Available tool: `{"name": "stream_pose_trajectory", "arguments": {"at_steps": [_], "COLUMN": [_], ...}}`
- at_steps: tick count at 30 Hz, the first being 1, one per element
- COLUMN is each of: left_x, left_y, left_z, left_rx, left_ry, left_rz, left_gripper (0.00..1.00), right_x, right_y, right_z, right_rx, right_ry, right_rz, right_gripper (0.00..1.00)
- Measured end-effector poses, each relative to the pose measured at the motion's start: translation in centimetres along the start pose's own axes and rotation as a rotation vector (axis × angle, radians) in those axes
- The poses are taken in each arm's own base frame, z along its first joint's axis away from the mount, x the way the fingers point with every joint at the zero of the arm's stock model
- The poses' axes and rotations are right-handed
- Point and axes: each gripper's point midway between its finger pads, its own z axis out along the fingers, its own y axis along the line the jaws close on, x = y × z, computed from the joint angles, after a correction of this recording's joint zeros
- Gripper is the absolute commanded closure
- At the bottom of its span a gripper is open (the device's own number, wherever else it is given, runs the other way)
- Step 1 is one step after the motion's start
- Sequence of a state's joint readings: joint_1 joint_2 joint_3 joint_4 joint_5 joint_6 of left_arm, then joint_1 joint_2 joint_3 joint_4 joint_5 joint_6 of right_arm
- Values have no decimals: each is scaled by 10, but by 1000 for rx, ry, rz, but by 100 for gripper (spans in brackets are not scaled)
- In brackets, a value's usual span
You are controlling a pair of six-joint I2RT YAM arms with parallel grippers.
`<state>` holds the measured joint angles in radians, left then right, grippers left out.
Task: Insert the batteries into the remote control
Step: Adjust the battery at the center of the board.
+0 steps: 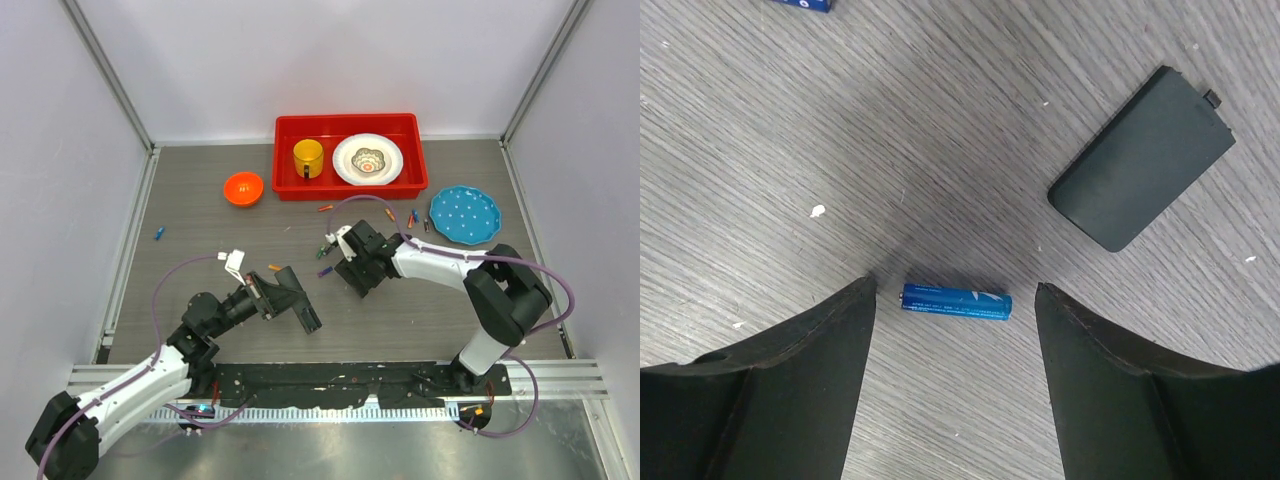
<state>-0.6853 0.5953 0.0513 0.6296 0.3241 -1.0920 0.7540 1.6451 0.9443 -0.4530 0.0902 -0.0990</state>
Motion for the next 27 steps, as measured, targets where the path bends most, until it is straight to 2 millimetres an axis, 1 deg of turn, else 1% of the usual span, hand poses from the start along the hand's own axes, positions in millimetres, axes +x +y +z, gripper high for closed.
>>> {"name": "stream_pose_trajectory", "arguments": {"at_steps": [4,7,8,9,11,14,16,17,18,19,20,21,22,24,27], "left_x": [0,0,1,1,1,1,0,0,0,0,0,1,1,3,4], "left_y": [1,2,2,2,3,3,4,4,5,5,6,7,8,11,14], "left_z": [0,0,0,0,0,0,0,0,0,0,0,1,1,1,2], "left_rx": [-3,-7,-8,-9,-12,-14,-17,-19,-21,-24,-27,-32,-35,-44,-54], "left_ry": [-1,1,1,2,3,2,-2,-2,-3,-3,-3,-2,0,6,11], "left_rz": [-1,-2,-3,-3,-4,-4,-4,-5,-5,-6,-7,-8,-9,-13,-17], "left_gripper": [100,100,100,100,100,100,100,100,100,100,100,100,100,100,100], "right_x": [0,-1,-2,-4,-16,-43,-56,-60,-61,-61,-58,-50,-43,-23,2], "right_y": [0,0,-1,-2,-8,-25,-39,-50,-61,-70,-77,-83,-82,-70,-53], "right_z": [0,-2,-5,-9,-25,-64,-91,-102,-108,-109,-108,-100,-92,-73,-54], "right_rx": [-7,-7,-4,3,36,105,108,103,81,57,47,44,37,12,9], "right_ry": [0,-6,-13,-27,-96,-287,-431,-497,-547,-584,-600,-598,-583,-526,-449], "right_rz": [16,31,36,47,94,218,388,494,600,705,783,889,956,1079,1192], "right_gripper": [28,26,23,7,7,7,7,7,7,7,10,14,18,18,18]}}
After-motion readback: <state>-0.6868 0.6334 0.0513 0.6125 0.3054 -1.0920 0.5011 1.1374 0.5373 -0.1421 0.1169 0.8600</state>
